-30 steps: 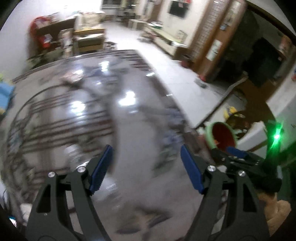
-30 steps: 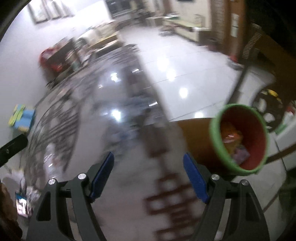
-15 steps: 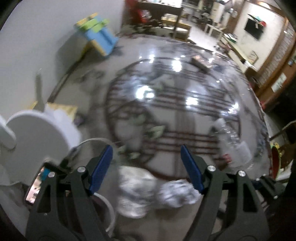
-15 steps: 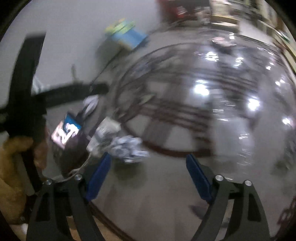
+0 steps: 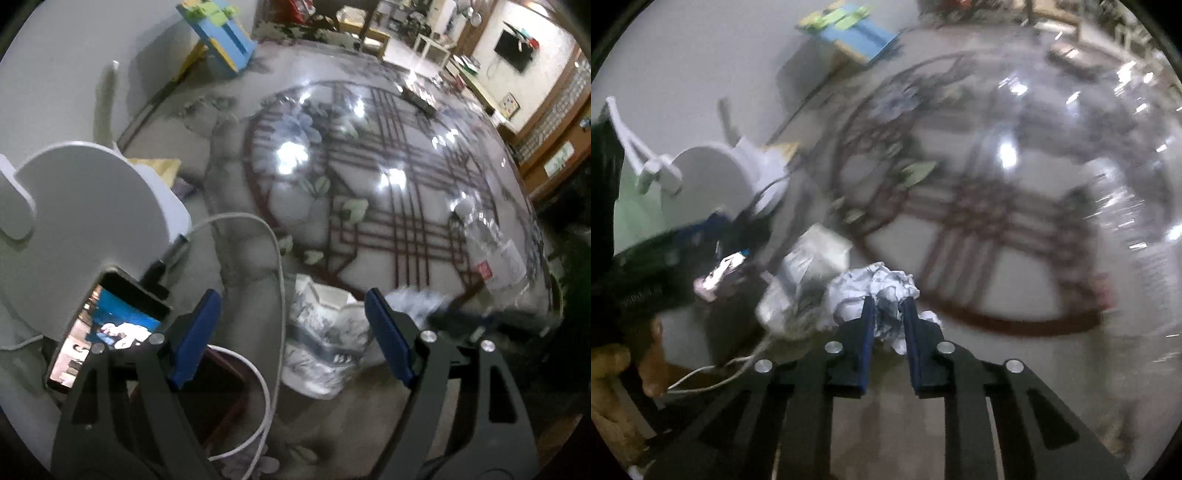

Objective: Collect trash
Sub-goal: 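Grasp the white patterned paper cup with the left tool while the right tool grasps crumpled paper, then carry the white paper cup and crumpled paper to the red bin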

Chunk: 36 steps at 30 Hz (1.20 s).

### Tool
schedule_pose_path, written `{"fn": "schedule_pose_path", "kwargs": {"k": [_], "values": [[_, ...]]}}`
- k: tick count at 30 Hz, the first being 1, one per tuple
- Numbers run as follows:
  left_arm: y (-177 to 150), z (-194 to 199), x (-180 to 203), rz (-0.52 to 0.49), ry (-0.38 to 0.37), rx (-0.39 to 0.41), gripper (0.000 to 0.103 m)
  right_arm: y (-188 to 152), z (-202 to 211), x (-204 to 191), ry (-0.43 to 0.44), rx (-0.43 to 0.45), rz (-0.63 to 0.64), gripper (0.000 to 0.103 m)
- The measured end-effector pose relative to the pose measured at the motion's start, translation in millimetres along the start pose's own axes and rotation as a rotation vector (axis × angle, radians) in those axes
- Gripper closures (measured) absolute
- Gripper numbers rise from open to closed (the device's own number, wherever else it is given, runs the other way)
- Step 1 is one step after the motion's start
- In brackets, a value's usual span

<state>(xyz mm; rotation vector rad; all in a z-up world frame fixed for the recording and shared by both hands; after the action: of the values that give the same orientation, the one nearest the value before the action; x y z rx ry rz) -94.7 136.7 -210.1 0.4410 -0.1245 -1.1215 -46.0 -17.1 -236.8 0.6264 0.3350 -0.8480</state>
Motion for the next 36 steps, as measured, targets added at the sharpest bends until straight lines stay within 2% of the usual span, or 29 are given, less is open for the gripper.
{"fn": "schedule_pose_path", "kwargs": {"k": [5, 10, 11, 12, 13, 14, 19, 27, 30, 36], "values": [[-14, -21, 27, -0.099, -0.019, -0.046, 0.025, 2, 58, 25, -0.078, 0.14, -0.07, 0.089], [-25, -46, 47, -0.163, -0.023, -0.112, 0.027, -7, 94, 37, -0.114, 0.207, -0.127, 0.089], [-27, -49, 48, -0.165, -0.023, -0.117, 0.03, -8, 97, 38, -0.115, 0.219, -0.138, 0.089], [-27, -51, 50, -0.169, -0.023, -0.124, 0.043, -9, 102, 40, -0.116, 0.229, -0.147, 0.089], [-27, -53, 52, -0.176, -0.024, -0.13, 0.05, -10, 106, 41, -0.119, 0.24, -0.158, 0.088], [-26, -53, 54, -0.179, -0.027, -0.126, 0.05, -10, 108, 40, -0.123, 0.248, -0.165, 0.088], [-14, -32, 70, -0.212, -0.054, -0.042, 0.051, -13, 127, 40, -0.144, 0.298, -0.179, 0.088], [27, 21, 110, -0.244, -0.162, 0.102, 0.051, -15, 163, 46, -0.183, 0.392, -0.201, 0.088], [44, 36, 127, -0.257, -0.207, 0.143, 0.051, -17, 177, 51, -0.22, 0.42, -0.208, 0.088], [59, 61, 159, -0.294, -0.271, 0.196, 0.051, -29, 203, 65, -0.263, 0.477, -0.254, 0.088]]}}
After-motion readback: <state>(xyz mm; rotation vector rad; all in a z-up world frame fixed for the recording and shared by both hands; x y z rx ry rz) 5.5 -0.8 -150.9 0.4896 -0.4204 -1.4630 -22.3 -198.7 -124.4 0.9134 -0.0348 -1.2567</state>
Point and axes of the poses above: each gripper's, at about its wrist camera, not at the fingertips, and z roughly against the way its jaws point, x to its right, y to its top, the point moved 2 cm from there along -z, roughly the way its jaws point, and after that the axes turned 14 degrees about y, right-handed, at the moved point
